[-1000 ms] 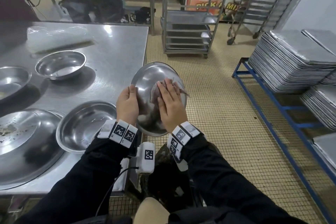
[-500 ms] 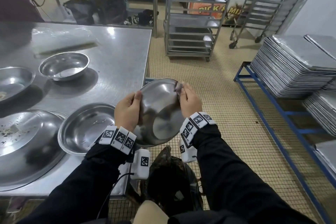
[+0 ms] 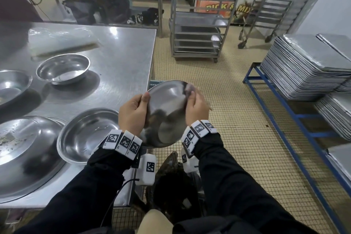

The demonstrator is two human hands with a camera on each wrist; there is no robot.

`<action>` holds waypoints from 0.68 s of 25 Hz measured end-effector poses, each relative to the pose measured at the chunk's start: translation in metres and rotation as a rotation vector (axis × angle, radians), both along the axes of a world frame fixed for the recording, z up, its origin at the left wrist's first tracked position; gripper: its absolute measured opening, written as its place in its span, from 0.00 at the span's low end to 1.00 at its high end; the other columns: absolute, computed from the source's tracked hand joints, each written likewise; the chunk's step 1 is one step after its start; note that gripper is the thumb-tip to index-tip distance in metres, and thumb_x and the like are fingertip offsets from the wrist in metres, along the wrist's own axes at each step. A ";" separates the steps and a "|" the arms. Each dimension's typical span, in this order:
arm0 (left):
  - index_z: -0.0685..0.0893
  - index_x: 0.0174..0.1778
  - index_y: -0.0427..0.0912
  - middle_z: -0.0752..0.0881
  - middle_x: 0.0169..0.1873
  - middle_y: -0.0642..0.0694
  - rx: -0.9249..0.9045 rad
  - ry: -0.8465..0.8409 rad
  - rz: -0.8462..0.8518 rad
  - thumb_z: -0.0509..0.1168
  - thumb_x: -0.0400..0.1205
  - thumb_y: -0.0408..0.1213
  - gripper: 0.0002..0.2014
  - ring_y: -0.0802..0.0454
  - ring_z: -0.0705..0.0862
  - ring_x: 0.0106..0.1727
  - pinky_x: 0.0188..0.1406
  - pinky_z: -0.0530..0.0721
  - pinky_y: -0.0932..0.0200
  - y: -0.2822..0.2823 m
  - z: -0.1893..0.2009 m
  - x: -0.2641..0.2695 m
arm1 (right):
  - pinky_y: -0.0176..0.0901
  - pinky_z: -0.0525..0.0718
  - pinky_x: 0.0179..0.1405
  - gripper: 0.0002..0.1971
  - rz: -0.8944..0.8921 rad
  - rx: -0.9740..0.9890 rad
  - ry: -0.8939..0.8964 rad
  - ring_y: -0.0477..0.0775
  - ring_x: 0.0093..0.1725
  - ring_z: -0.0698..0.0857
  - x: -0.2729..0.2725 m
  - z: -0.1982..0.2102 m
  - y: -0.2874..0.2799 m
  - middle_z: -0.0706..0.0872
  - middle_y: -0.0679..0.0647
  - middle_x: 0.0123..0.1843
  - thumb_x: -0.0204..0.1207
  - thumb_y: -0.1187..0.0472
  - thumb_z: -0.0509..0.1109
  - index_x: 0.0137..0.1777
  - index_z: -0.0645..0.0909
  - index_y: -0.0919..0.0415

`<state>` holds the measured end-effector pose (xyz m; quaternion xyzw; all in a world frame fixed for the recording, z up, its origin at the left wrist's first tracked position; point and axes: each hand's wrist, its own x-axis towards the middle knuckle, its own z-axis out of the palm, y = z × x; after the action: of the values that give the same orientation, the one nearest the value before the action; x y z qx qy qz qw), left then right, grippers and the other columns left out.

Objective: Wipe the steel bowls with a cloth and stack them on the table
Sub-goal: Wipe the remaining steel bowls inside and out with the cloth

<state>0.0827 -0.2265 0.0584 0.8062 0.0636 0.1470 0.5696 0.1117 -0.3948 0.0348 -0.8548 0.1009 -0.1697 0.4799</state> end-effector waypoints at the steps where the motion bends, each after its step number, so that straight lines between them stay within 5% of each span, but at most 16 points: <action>1: 0.82 0.35 0.35 0.74 0.22 0.45 -0.012 -0.012 0.003 0.60 0.87 0.45 0.20 0.61 0.73 0.18 0.16 0.70 0.71 0.001 -0.001 0.001 | 0.37 0.69 0.63 0.20 -0.046 0.108 0.075 0.56 0.69 0.78 -0.001 -0.008 -0.009 0.81 0.55 0.68 0.87 0.51 0.51 0.71 0.77 0.57; 5: 0.83 0.38 0.29 0.74 0.20 0.49 -0.072 -0.004 -0.009 0.60 0.86 0.46 0.22 0.62 0.71 0.19 0.19 0.68 0.73 0.008 -0.011 0.003 | 0.45 0.72 0.63 0.18 -0.029 0.339 0.197 0.54 0.65 0.78 -0.009 -0.034 -0.026 0.81 0.52 0.62 0.86 0.50 0.51 0.68 0.75 0.54; 8: 0.84 0.44 0.29 0.78 0.27 0.42 -0.132 0.033 -0.042 0.60 0.87 0.44 0.20 0.62 0.73 0.25 0.26 0.72 0.70 0.015 -0.025 0.003 | 0.42 0.75 0.51 0.15 0.030 0.383 0.222 0.50 0.52 0.81 -0.010 -0.030 -0.041 0.82 0.49 0.51 0.85 0.49 0.55 0.60 0.76 0.57; 11: 0.83 0.50 0.44 0.85 0.40 0.47 -0.013 0.062 -0.089 0.58 0.87 0.45 0.11 0.53 0.81 0.42 0.46 0.79 0.55 0.021 -0.040 0.006 | 0.37 0.77 0.38 0.10 0.048 0.243 0.153 0.49 0.44 0.82 -0.009 -0.031 -0.051 0.83 0.49 0.44 0.85 0.54 0.56 0.53 0.76 0.58; 13: 0.80 0.59 0.53 0.86 0.49 0.53 0.038 0.083 -0.157 0.57 0.87 0.45 0.09 0.53 0.83 0.52 0.56 0.80 0.52 0.017 -0.037 0.005 | 0.40 0.78 0.41 0.08 0.059 0.129 0.114 0.54 0.46 0.83 -0.007 -0.031 -0.054 0.84 0.53 0.45 0.84 0.60 0.57 0.52 0.76 0.61; 17: 0.81 0.65 0.55 0.85 0.44 0.60 0.163 0.101 -0.276 0.62 0.85 0.45 0.13 0.65 0.83 0.46 0.47 0.82 0.66 -0.005 -0.019 0.002 | 0.35 0.72 0.52 0.10 0.205 -0.174 0.111 0.48 0.51 0.78 -0.007 -0.014 -0.051 0.82 0.52 0.53 0.83 0.66 0.58 0.60 0.77 0.64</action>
<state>0.0847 -0.2316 0.0394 0.8571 -0.0315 0.0314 0.5132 0.1049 -0.4462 0.0204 -0.9071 0.0242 -0.0804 0.4125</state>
